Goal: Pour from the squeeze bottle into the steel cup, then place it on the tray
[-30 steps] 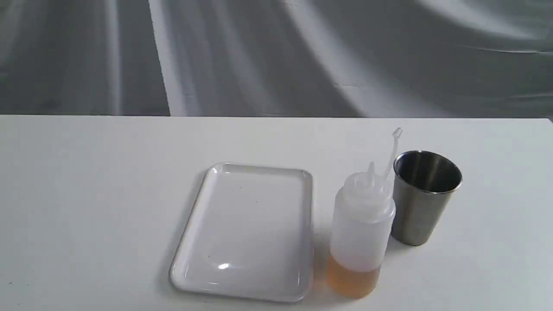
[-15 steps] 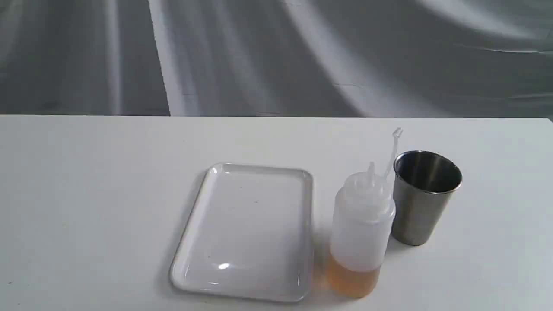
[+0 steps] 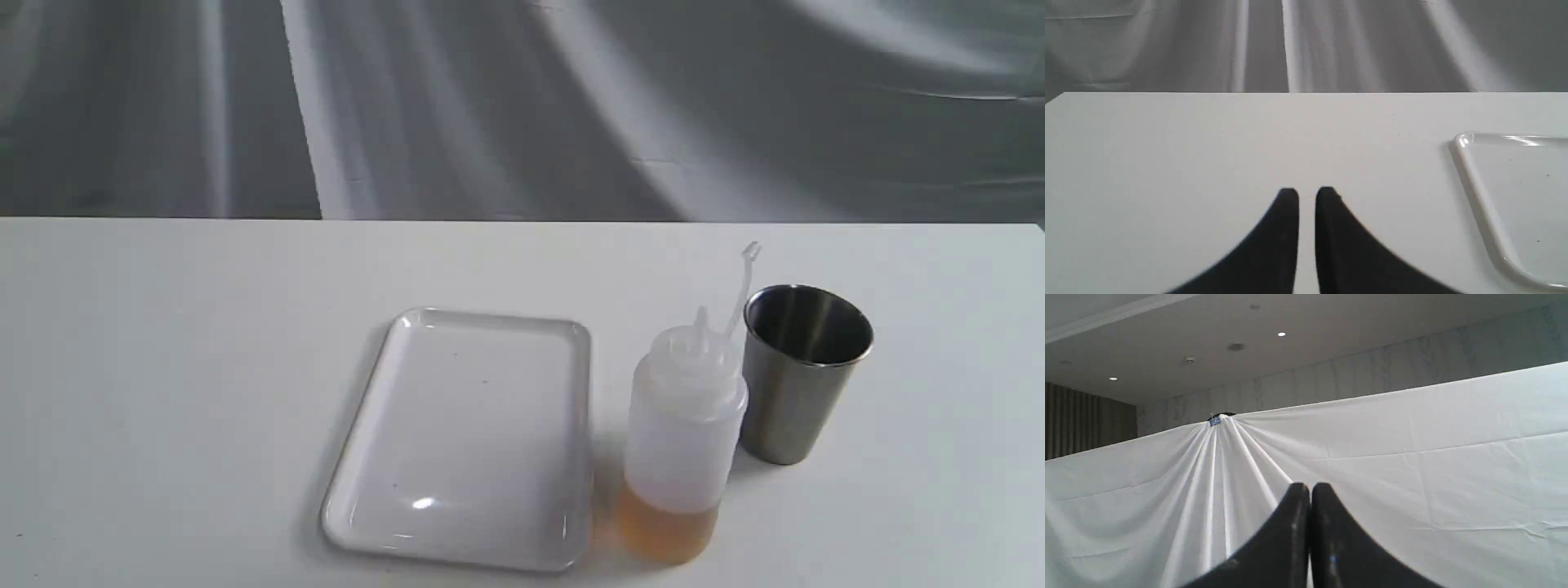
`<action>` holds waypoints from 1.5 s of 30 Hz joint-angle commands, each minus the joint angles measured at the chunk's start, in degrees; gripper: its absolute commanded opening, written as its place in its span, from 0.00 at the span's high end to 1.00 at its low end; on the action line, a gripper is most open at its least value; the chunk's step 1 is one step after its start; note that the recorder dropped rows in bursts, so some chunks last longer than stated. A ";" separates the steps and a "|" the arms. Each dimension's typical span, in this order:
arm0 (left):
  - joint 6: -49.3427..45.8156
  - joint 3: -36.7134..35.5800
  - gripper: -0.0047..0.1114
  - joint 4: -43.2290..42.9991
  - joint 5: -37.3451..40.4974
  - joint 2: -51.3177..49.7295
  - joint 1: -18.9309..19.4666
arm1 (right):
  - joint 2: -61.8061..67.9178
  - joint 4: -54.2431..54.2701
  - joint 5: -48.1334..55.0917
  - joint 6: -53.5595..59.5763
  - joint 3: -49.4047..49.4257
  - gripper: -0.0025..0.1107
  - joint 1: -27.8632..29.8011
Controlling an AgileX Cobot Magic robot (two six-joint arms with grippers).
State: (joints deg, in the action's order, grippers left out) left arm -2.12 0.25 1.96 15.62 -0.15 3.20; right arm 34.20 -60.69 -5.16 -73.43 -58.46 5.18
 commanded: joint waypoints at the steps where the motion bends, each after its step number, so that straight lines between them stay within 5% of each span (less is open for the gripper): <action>1: 0.25 -0.25 0.89 -0.02 -0.41 0.15 -0.13 | 0.02 -0.50 3.20 -0.21 -0.32 0.98 0.00; 19: 0.27 -0.25 0.89 -0.02 -0.41 0.15 -0.13 | 2.20 5.55 8.57 1.30 6.95 0.98 -0.12; 28: 0.02 -0.25 0.89 -0.02 -0.41 0.15 -0.13 | 2.20 32.11 16.07 32.55 7.06 0.98 -0.47; 39: 0.16 -0.25 0.89 -0.02 -0.41 0.15 -0.13 | 6.84 40.80 24.19 50.68 7.06 0.98 -13.56; 45: 0.16 -0.25 0.89 -0.02 -0.41 0.15 -0.13 | 8.26 40.80 13.05 50.68 12.14 0.98 -17.93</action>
State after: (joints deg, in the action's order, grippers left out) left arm -2.12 0.25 1.96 15.62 -0.15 3.20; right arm 42.23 -20.06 12.47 -23.36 -48.52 -11.95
